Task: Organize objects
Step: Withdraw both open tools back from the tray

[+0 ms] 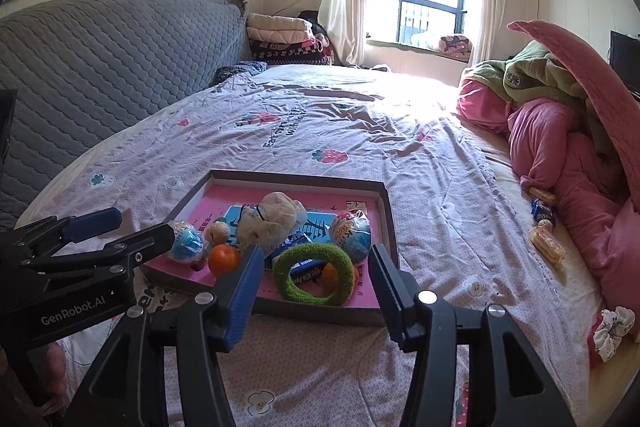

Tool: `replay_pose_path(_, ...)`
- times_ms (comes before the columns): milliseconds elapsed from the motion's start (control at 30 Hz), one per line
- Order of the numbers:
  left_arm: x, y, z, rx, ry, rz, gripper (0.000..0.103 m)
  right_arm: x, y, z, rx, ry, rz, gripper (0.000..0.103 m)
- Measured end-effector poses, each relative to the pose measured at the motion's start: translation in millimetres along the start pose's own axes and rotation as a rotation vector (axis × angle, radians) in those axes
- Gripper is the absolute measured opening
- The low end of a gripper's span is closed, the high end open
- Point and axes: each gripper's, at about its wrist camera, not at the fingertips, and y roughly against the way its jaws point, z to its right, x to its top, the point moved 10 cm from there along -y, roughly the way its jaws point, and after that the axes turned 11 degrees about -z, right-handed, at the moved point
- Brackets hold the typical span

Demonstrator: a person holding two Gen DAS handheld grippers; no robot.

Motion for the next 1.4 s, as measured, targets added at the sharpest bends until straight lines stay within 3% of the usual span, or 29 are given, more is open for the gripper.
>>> replay_pose_path(633,-24,32,-16,0.109,0.022,0.041,0.077,-12,44,-16,0.057,-0.001,0.086,0.07)
replay_pose_path(1400,-59,-9,-19,0.143,0.013,-0.035,0.077,-49,10,-11,0.048,-0.033,0.042,0.077)
